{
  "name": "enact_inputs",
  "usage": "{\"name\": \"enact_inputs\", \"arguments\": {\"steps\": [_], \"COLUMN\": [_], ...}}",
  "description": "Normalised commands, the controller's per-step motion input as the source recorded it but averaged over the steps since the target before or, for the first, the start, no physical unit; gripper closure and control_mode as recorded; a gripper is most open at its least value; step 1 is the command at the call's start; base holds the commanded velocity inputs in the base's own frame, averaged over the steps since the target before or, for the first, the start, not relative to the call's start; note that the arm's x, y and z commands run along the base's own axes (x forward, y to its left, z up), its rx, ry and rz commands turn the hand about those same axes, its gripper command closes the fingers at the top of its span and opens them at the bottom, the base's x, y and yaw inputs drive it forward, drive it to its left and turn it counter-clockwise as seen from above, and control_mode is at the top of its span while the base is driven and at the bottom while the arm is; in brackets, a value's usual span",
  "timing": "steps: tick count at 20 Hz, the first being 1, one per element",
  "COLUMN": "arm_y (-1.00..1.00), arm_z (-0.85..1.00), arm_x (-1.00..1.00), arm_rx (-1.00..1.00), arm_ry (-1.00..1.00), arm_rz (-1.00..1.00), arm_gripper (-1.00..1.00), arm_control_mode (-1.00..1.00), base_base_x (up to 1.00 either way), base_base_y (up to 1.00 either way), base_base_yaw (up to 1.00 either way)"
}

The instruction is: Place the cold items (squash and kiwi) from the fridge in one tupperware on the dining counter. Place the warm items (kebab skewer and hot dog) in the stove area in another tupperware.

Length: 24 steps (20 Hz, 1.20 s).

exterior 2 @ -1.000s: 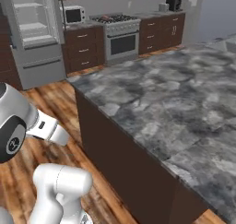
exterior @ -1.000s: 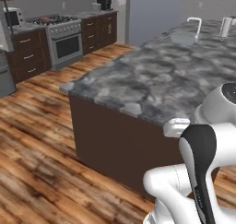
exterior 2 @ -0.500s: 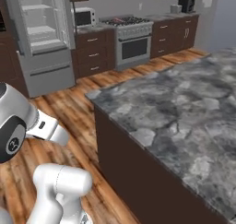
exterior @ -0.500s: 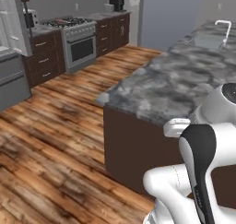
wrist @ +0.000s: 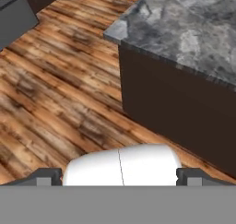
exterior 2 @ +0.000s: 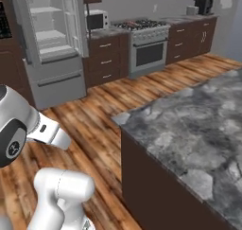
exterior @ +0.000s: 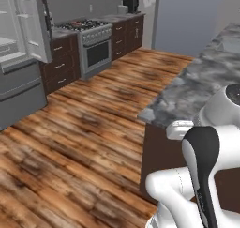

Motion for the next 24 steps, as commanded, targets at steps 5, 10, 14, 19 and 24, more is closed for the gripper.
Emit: {"name": "enact_inputs", "arguments": {"steps": [5, 10, 14, 19, 24], "arm_y": [0.00, 0.00, 0.00, 0.00, 0.00], "arm_z": [0.00, 0.00, 0.00, 0.00, 0.00], "arm_x": [0.00, 0.00, 0.00, 0.00, 0.00], "arm_rx": [0.00, 0.00, 0.00, 0.00, 0.00], "arm_ry": [0.00, 0.00, 0.00, 0.00, 0.00], "arm_rz": [0.00, 0.00, 0.00, 0.00, 0.00], "arm_gripper": [-1.00, -1.00, -1.00, -1.00, -1.00], "arm_control_mode": [1.00, 1.00, 1.00, 1.00, 1.00], "base_base_x": [0.99, 1.00, 1.00, 1.00, 1.00], "base_base_y": [1.00, 1.00, 0.97, 0.88, 0.82], "base_base_yaw": [0.00, -0.05, -0.24, -0.40, -0.29]}}
